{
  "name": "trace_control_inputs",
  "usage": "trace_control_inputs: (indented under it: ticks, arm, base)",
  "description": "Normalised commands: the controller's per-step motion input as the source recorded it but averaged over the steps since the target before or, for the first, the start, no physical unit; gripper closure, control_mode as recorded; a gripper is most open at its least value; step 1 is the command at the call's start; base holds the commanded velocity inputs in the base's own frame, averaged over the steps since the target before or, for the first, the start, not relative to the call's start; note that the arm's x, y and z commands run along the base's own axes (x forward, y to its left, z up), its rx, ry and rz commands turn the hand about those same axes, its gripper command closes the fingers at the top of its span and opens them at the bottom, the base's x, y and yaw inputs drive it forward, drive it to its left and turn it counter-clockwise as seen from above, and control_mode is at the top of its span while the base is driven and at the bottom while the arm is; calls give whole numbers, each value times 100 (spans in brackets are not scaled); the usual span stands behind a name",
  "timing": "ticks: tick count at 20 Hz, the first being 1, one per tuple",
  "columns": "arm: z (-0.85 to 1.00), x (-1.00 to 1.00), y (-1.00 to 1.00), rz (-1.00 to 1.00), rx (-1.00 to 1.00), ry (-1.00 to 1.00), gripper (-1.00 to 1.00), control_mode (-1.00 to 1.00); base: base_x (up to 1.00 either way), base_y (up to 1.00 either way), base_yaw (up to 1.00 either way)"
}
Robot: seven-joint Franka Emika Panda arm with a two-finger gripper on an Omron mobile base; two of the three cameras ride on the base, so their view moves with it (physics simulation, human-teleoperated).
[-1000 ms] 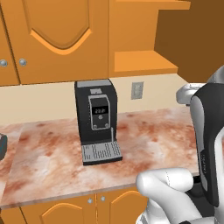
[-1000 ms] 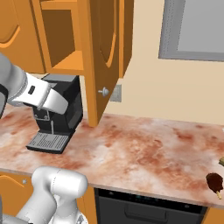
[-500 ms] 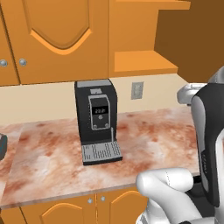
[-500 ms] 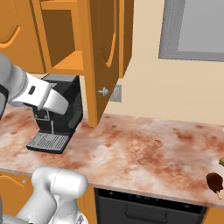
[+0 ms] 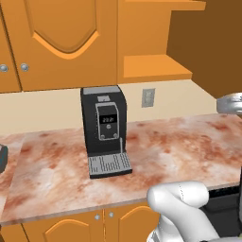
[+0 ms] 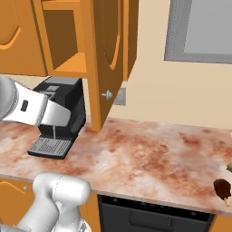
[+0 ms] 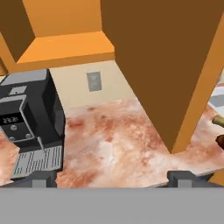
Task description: Open the cabinet. Pick the sponge and place it next to the sink. Then close the cabinet.
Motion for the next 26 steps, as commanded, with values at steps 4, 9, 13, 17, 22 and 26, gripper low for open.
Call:
trace_control_inputs:
  ticks: [4, 9, 13, 17, 22, 26]
  arm:
    - [53, -3, -41, 4, 0, -31, -100, -100]
    - [26, 11, -29, 1, 11, -34, -100, -100]
    - [6, 0, -34, 0, 13, -33, -100, -100]
    - [0, 1, -25, 0, 11, -37, -100, -100]
    - [0, 1, -15, 0, 3, -26, -100, -100]
    - [1, 3, -31, 3, 0, -16, -100, -100]
  base:
    - [0, 0, 0]
    - [0, 0, 0]
    - [0, 0, 0]
    - [0, 0, 0]
    - [0, 0, 0]
    - [0, 0, 0]
